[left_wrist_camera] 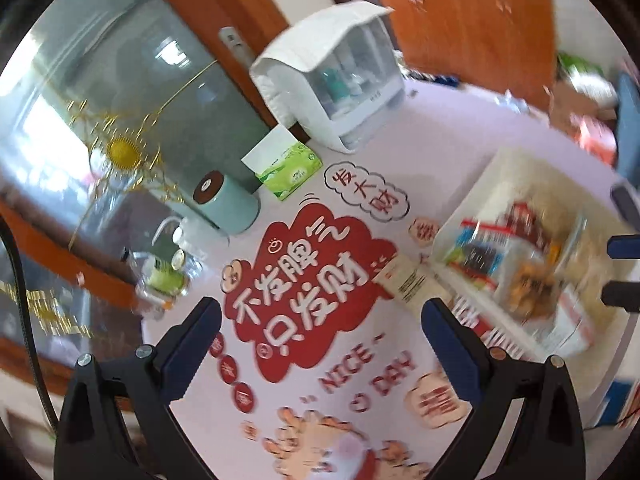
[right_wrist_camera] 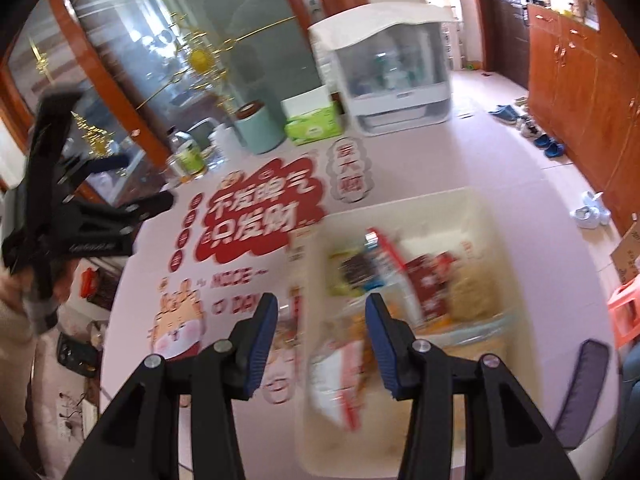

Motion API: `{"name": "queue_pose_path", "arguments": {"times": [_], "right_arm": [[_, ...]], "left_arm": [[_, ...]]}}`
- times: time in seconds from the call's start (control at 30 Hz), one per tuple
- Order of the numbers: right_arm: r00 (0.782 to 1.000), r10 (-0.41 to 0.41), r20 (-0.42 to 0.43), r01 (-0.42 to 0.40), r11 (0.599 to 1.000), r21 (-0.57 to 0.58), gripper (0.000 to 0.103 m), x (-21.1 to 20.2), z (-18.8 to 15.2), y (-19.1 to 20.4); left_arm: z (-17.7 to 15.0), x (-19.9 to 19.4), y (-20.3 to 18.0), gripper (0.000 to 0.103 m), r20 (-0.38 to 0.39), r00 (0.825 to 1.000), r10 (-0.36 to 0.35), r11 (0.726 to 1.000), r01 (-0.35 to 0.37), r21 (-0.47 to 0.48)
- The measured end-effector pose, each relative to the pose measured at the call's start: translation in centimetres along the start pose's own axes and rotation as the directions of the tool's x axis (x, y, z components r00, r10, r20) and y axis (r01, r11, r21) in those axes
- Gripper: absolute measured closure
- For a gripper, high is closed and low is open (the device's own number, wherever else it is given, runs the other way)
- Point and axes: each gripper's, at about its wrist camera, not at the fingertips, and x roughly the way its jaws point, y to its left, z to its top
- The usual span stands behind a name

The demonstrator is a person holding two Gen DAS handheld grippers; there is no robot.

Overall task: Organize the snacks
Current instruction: 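Move both tools to the beige cracker pack and nut bag beside the tray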

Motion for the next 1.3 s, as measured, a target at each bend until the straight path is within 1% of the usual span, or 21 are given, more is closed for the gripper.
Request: {"name": "queue_pose_path", "arguments": {"times": [0.03,0.1,0.2,0.23,0.27,0.37,0.43,0.5,0.67,0.77,0.8,0.87,0.9,0.97,1.0,1.07,1.13,1.2,1.23,1.27,1.3], "right_arm": [[1.0,0.009,-0.004,-0.009,1.0,-0.005,0.057,0.4,-0.4,0.9],[1.0,0.024,-0.016,-0.024,0.999,-0.029,0.057,1.4,-1.2,2.9],[0.999,0.024,-0.042,-0.027,0.997,-0.072,0.057,3.2,-2.1,5.5],[0.999,0.014,-0.05,-0.018,0.996,-0.09,0.057,4.1,-2.5,6.5],[0.998,0.004,-0.058,-0.01,0.994,-0.105,0.057,5.1,-2.9,7.4],[0.996,-0.029,-0.088,0.017,0.991,-0.134,0.057,8.3,-4.3,9.3],[0.993,-0.055,-0.103,0.038,0.987,-0.157,0.057,10.6,-5.2,10.2],[0.987,-0.111,-0.12,0.086,0.978,-0.191,0.057,12.9,-6.2,10.8],[0.968,-0.186,-0.17,0.135,0.953,-0.273,0.057,17.3,-7.9,11.2],[0.953,-0.246,-0.177,0.173,0.921,-0.35,0.056,19.4,-8.5,11.4],[0.947,-0.271,-0.172,0.192,0.908,-0.373,0.054,20.0,-8.7,11.4],[0.939,-0.304,-0.158,0.218,0.886,-0.409,0.054,20.8,-8.8,11.1],[0.937,-0.308,-0.166,0.217,0.884,-0.415,0.054,21.1,-8.7,10.8],[0.941,-0.292,-0.173,0.209,0.9,-0.383,0.056,21.3,-8.4,9.9],[0.943,-0.283,-0.175,0.2,0.903,-0.381,0.059,21.3,-8.1,9.7],[0.947,-0.27,-0.174,0.189,0.906,-0.378,0.059,21.3,-7.6,8.8],[0.954,-0.244,-0.176,0.162,0.91,-0.382,0.06,21.2,-7.1,7.8],[0.958,-0.216,-0.19,0.132,0.917,-0.377,0.06,21.2,-6.6,6.9],[0.96,-0.196,-0.201,0.112,0.924,-0.365,0.06,21.1,-6.5,6.5],[0.961,-0.18,-0.21,0.096,0.93,-0.356,0.06,21.1,-6.3,6.1],[0.963,-0.155,-0.221,0.072,0.937,-0.342,0.06,21.1,-5.9,5.6]], "left_arm": [[0.0,0.3,0.1,0.003,-0.006,1.0,-0.002,1.0,0.002,0.031],[0.0,1.1,0.8,0.003,-0.018,1.0,-0.015,0.99,0.017,0.138],[-0.2,2.4,1.0,0.003,-0.017,0.999,-0.035,0.957,0.038,0.287],[-0.3,2.8,0.8,0.003,-0.019,0.999,-0.044,0.948,0.048,0.315],[-0.5,3.9,0.7,0.003,-0.032,0.997,-0.074,0.933,0.081,0.352],[-1.0,6.8,-0.1,0.003,-0.08,0.987,-0.143,0.902,0.163,0.4],[-1.7,9.4,-1.3,0.003,-0.102,0.982,-0.161,0.867,0.19,0.46],[-2.3,11.3,-2.4,0.003,-0.11,0.979,-0.172,0.832,0.204,0.516],[-3.1,15.4,-5.1,0.003,-0.106,0.97,-0.218,0.721,0.233,0.653],[-2.7,17.3,-6.1,0.003,-0.103,0.963,-0.248,0.671,0.247,0.7],[-2.6,18.0,-6.3,0.003,-0.107,0.959,-0.261,0.657,0.258,0.708],[-2.0,19.4,-6.7,0.003,-0.126,0.949,-0.288,0.637,0.289,0.714],[-1.7,20.1,-6.9,0.003,-0.137,0.945,-0.297,0.629,0.301,0.717],[-1.1,21.1,-7.3,0.003,-0.146,0.939,-0.312,0.615,0.316,0.722],[-0.7,21.7,-7.5,0.003,-0.153,0.933,-0.324,0.605,0.329,0.725],[-0.3,22.5,-7.7,0.003,-0.167,0.926,-0.338,0.591,0.347,0.728],[0.0,23.0,-8.1,0.003,-0.19,0.914,-0.36,0.564,0.375,0.736],[-0.2,23.3,-8.6,0.003,-0.205,0.901,-0.383,0.521,0.394,0.757],[-0.3,23.3,-8.7,0.003,-0.208,0.899,-0.387,0.507,0.395,0.766],[-0.5,23.4,-9.0,0.003,-0.21,0.896,-0.39,0.481,0.393,0.784],[-0.7,23.5,-9.3,0.003,-0.211,0.896,-0.39,0.463,0.389,0.797]]}}
